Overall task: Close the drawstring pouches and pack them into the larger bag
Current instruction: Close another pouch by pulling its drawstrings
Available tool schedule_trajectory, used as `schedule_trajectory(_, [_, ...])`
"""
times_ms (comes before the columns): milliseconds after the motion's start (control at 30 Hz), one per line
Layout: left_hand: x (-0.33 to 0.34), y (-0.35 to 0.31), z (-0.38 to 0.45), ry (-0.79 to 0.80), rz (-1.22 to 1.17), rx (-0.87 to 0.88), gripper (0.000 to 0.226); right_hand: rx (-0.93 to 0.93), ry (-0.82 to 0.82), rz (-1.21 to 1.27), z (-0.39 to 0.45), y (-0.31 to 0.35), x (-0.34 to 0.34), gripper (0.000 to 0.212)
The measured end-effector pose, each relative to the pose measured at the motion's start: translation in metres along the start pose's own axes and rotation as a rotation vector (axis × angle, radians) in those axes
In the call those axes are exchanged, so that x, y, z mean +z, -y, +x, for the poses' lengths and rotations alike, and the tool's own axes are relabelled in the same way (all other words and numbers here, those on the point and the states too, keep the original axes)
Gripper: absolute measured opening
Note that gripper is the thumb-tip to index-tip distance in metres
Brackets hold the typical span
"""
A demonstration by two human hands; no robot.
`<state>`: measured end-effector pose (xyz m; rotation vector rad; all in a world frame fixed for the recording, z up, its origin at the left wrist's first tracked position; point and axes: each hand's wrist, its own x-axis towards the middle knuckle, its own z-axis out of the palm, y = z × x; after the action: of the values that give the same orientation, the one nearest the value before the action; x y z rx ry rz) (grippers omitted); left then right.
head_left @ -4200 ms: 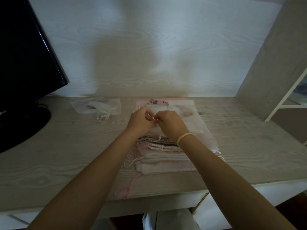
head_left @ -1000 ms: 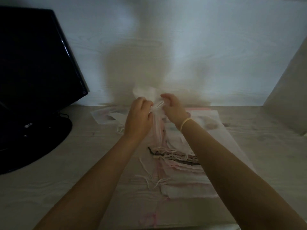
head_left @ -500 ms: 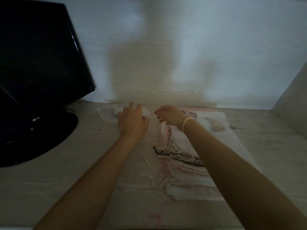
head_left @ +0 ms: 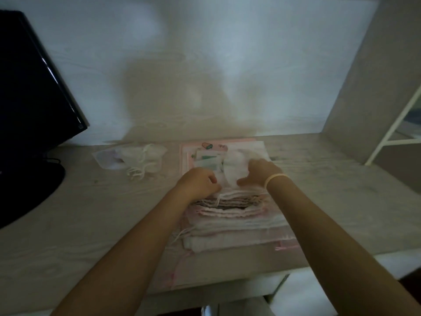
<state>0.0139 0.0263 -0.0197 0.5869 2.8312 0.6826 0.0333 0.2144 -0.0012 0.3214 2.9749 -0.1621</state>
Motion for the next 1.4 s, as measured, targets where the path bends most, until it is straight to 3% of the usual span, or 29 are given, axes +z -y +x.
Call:
schedule_trajectory(67, [0.002, -0.006, -0.001, -0.010, 0.036, -0.019, 0.031, 0.088, -0.002, 0.010, -0.003, -0.013, 0.008, 0.091])
schedule_trajectory(200, [0.004, -0.012, -0.001, 0.018, 0.099, -0.059, 0.035, 0.026, 0.057, 0.044, -0.006, -0.016, 0.016, 0.071])
schedule_trajectory(333, [0.005, -0.017, -0.003, 0.038, 0.120, -0.070, 0.031, -0.085, 0.033, 0.160, -0.013, -0.021, 0.017, 0.073])
schedule_trajectory(467, [0.004, -0.017, -0.005, 0.045, 0.108, -0.090, 0.031, -0.202, 0.051, 0.204, -0.020, -0.025, 0.012, 0.050])
schedule_trajectory(567, [0.006, -0.017, -0.005, 0.042, 0.112, -0.091, 0.031, -0.213, -0.049, 0.118, -0.015, -0.019, 0.017, 0.014])
schedule_trajectory(667, [0.005, -0.013, -0.007, 0.024, 0.030, -0.106, 0.050, -0.224, -0.220, 0.198, -0.012, -0.015, 0.016, 0.016])
schedule_trajectory(733, [0.005, -0.008, -0.010, -0.044, -0.104, -0.117, 0.067, -0.259, -0.349, 0.288, -0.012, -0.011, 0.015, 0.016])
schedule_trajectory(800, [0.006, -0.005, -0.012, -0.211, -0.204, -0.085, 0.067, -0.315, -0.443, 0.335, -0.012, -0.003, 0.014, 0.015])
schedule_trajectory(900, [0.003, 0.000, -0.015, -0.427, -0.224, 0.000, 0.055, -0.444, -0.492, 0.330, -0.013, 0.014, 0.015, 0.015])
schedule_trajectory(1033, [-0.005, 0.011, -0.018, -0.531, -0.126, 0.017, 0.017, -0.577, -0.526, 0.269, -0.011, 0.036, 0.022, 0.014])
schedule_trajectory(1100, [-0.007, 0.017, -0.020, -0.579, -0.143, 0.020, 0.025, -0.576, -0.542, 0.242, -0.010, 0.044, 0.025, 0.016])
schedule_trajectory(1200, [-0.010, 0.025, -0.026, -0.588, -0.358, -0.072, 0.023, -0.518, -0.517, 0.200, -0.008, 0.048, 0.026, 0.021])
schedule_trajectory(1400, [-0.007, 0.036, -0.028, -0.458, -1.263, -0.343, 0.021, -0.288, -0.391, 0.136, -0.008, 0.030, 0.026, 0.037])
